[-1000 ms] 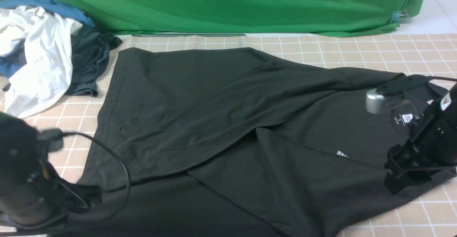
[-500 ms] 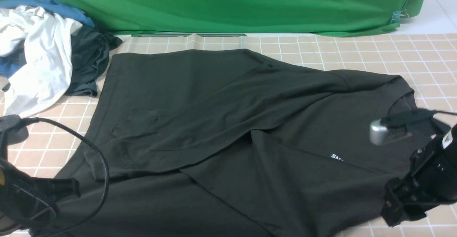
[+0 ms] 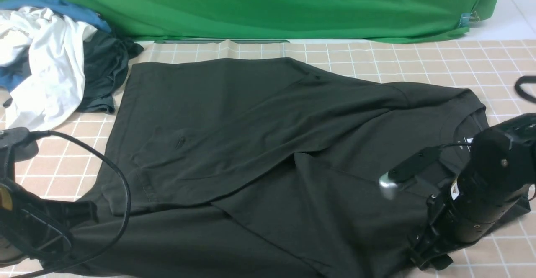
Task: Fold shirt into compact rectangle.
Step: 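Grasp the near edge of the shirt at its hem and shoulder corners, then fold the black garment in half by bringing its near edge over to the far edge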
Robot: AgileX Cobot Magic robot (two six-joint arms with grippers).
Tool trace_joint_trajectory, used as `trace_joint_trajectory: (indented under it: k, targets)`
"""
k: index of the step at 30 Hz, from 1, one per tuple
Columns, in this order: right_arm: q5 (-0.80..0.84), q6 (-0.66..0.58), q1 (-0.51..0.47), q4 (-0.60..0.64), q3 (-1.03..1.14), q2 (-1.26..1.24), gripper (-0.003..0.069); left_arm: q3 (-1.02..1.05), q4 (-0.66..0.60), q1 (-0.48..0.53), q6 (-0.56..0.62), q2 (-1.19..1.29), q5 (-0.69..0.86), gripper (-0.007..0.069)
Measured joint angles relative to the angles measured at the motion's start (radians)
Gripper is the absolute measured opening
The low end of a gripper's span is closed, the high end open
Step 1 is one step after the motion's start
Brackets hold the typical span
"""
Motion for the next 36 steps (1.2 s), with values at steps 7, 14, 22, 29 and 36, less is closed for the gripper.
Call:
trace_joint_trajectory:
  k: [7, 14, 22, 29, 36]
  targets:
    - [0.033, 0.009, 0.002, -0.014, -0.033, -0.001, 0.008, -0.037, -0.023, 0.0, -0.05, 0.001, -0.035, 0.0029]
    - [0.188, 0.002, -0.012, -0.092, -0.177, -0.121, 0.0055, -0.198, -0.026, 0.001, -0.104, 0.068, -0.039, 0.0029]
    - [0.308, -0.083, -0.148, -0.061, -0.437, -0.052, 0.0053, -0.482, -0.131, 0.117, -0.04, 0.334, -0.076, 0.0029]
    - [0.344, -0.112, -0.233, -0.005, -0.709, 0.168, 0.0053, -0.735, -0.234, 0.189, 0.035, 0.624, -0.089, 0.0029]
    - [0.423, -0.113, -0.273, 0.006, -1.049, 0.479, 0.0056, -0.973, -0.23, 0.205, 0.038, 0.907, -0.072, 0.0029]
